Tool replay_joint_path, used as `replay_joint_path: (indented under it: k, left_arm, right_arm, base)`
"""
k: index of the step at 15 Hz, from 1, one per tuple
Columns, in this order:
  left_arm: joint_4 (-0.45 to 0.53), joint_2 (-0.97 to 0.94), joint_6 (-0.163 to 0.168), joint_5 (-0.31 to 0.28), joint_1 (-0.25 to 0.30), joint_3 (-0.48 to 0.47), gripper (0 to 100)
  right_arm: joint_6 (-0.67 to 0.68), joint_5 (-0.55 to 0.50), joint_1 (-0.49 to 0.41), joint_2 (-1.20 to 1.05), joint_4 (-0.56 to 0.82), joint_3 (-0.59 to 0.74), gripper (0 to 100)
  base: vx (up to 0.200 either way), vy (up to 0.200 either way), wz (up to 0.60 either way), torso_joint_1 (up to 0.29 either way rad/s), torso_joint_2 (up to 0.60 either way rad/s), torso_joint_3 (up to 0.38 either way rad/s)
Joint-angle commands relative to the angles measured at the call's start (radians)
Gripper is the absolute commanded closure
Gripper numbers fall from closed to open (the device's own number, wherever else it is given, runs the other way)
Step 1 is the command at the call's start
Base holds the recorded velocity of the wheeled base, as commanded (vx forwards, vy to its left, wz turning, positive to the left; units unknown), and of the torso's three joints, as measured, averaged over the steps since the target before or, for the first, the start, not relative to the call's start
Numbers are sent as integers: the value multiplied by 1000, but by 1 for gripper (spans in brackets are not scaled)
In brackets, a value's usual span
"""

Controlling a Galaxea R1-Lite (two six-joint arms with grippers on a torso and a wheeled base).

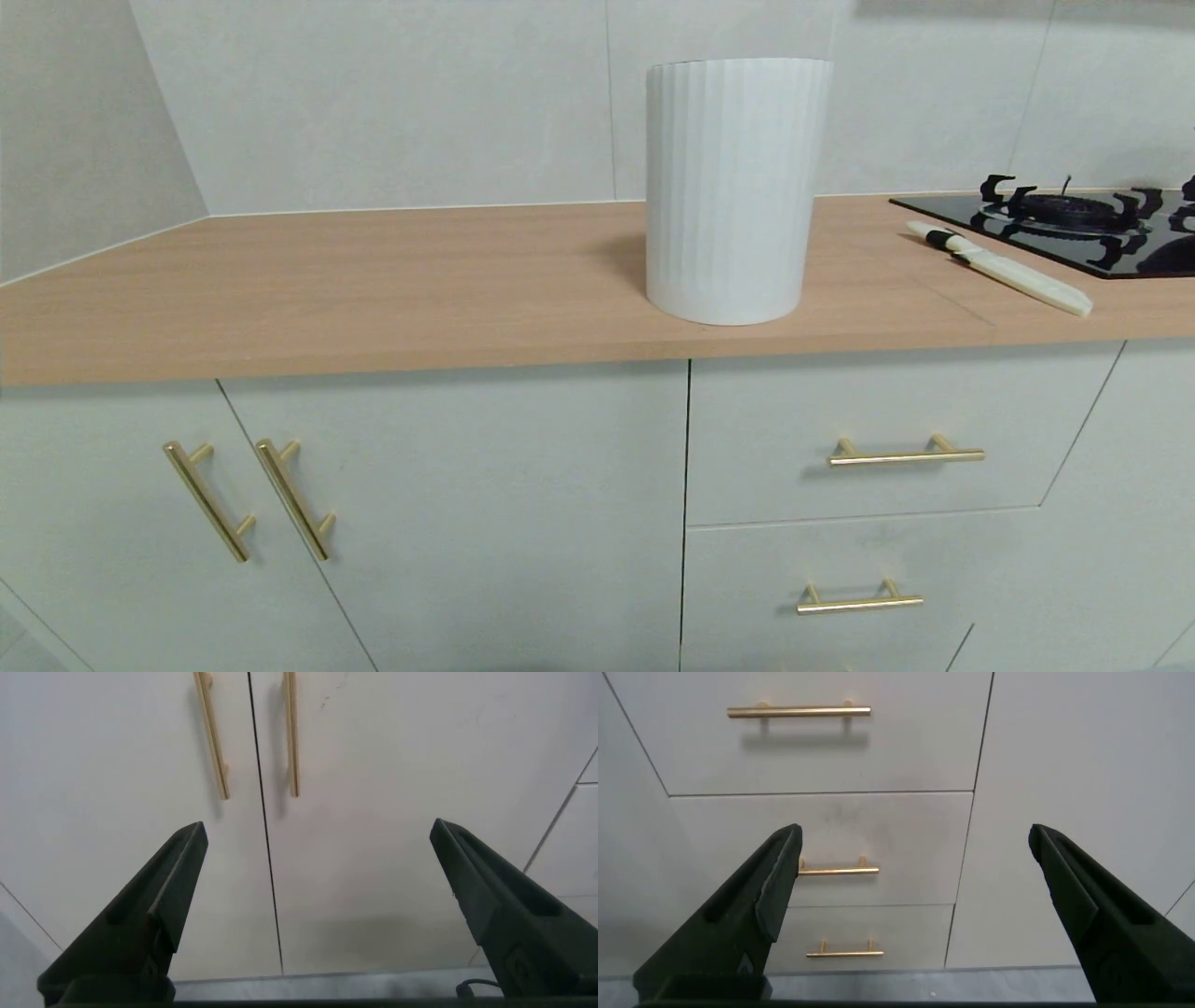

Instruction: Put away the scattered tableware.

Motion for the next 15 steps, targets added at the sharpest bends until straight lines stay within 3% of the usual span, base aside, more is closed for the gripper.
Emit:
replay_joint_path:
  k: [1,8,13,15]
  left_arm:
    - [1,0,0,0,0,0,0]
    - [-1,0,0,0,0,0,0]
    - [-1,0,0,0,0,0,0]
    - [-1,0,-2,0,0,0,0]
  right_arm:
    - [0,0,0,1,0,0,0]
    - [-1,0,0,1,0,0,0]
    - [-1,0,0,1,-2,0,0]
    - [-1,0,0,1,-2,0,0]
  base:
    - [0,-200,0,-2,7,-2]
    - [0,-200,0,4,3,2]
    - [0,0,0,0,0,0]
    - [200,0,0,2,0,5]
